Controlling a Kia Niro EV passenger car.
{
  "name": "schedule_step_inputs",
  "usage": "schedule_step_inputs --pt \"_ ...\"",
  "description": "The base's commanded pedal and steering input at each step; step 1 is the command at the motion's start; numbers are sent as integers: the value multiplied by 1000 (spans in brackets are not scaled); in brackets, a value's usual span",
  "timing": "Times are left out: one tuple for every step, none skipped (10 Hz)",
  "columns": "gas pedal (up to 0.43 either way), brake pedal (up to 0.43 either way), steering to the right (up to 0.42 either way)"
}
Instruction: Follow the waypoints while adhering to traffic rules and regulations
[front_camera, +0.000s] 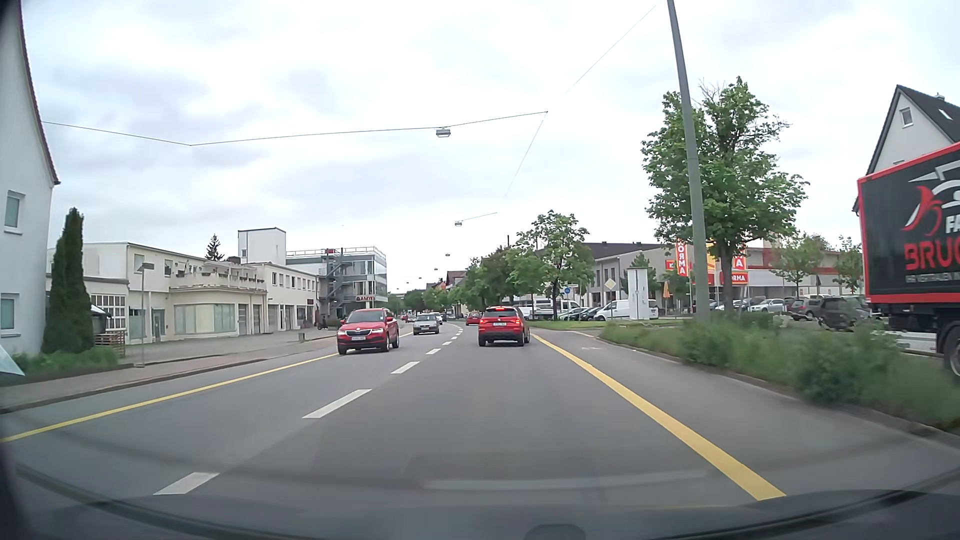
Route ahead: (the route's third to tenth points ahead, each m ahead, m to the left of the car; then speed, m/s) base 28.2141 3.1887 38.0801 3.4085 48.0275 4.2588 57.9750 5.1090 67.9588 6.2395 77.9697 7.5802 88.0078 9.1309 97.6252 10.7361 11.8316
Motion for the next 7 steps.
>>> schedule_step_inputs --pt "220 0 -7" --pt "248 0 -8" --pt "248 0 -8" --pt "248 0 -8" --pt "248 0 -8" --pt "248 0 -8" --pt "248 0 -9"
